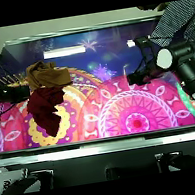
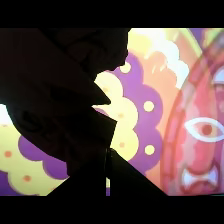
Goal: Fold the clothes and pants, and hang the long-sleeved shirts on hangers.
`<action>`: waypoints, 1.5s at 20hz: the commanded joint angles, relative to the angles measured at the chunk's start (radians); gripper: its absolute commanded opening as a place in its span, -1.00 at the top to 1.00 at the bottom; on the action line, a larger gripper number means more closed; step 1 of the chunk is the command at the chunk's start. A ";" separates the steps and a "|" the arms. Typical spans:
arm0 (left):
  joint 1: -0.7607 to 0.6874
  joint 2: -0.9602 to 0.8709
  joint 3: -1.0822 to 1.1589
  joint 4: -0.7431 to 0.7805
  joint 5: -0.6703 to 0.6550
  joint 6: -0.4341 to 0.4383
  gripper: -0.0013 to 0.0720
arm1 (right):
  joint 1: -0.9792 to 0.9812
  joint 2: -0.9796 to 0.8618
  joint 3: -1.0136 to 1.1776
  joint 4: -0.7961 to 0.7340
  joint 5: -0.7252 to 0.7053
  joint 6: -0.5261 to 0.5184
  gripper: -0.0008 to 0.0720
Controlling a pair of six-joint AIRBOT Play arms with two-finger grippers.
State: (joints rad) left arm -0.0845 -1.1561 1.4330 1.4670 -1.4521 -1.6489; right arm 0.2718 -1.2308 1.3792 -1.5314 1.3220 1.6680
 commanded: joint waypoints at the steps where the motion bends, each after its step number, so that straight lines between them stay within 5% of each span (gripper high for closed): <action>1: 0.000 -0.001 0.000 0.000 0.022 0.000 0.91 | 0.001 0.001 0.001 0.000 0.000 0.002 0.89; 3: 0.000 -0.003 0.000 0.005 0.022 0.000 0.86 | 0.001 0.001 0.001 0.000 0.000 0.002 0.89; 4: 0.000 -0.007 0.000 0.018 0.021 -0.003 0.39 | 0.001 0.001 0.001 0.000 0.000 0.002 0.89; 5: 0.002 -0.016 -0.001 0.035 0.016 -0.037 -0.98 | 0.001 0.001 0.001 0.000 0.000 0.002 0.89; 8: 0.026 -0.087 0.000 0.167 0.019 -0.126 -1.00 | 0.001 0.001 0.001 0.000 0.000 0.002 0.89; 15: 0.143 -0.411 0.000 0.167 0.213 -0.124 -1.00 | 0.001 0.001 0.001 0.000 0.000 0.002 0.89; 21: 0.158 -0.584 0.000 0.145 0.230 -0.124 -1.00 | 0.001 0.001 0.001 0.001 0.000 0.002 0.89; 22: 0.158 -0.589 0.000 0.118 0.229 -0.124 -0.82 | 0.001 0.001 0.001 0.000 0.000 0.003 0.89; 24: 0.157 -0.578 0.006 0.037 0.204 -0.078 0.88 | 0.001 0.001 0.001 0.000 0.000 0.002 0.89; 30: 0.033 -0.478 0.049 -0.235 0.153 -0.008 0.91 | 0.001 0.001 0.001 0.000 0.000 0.003 0.89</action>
State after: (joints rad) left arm 0.0120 -1.6749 1.4689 1.3769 -1.2762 -1.6875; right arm 0.2718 -1.2308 1.3792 -1.5314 1.3220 1.6680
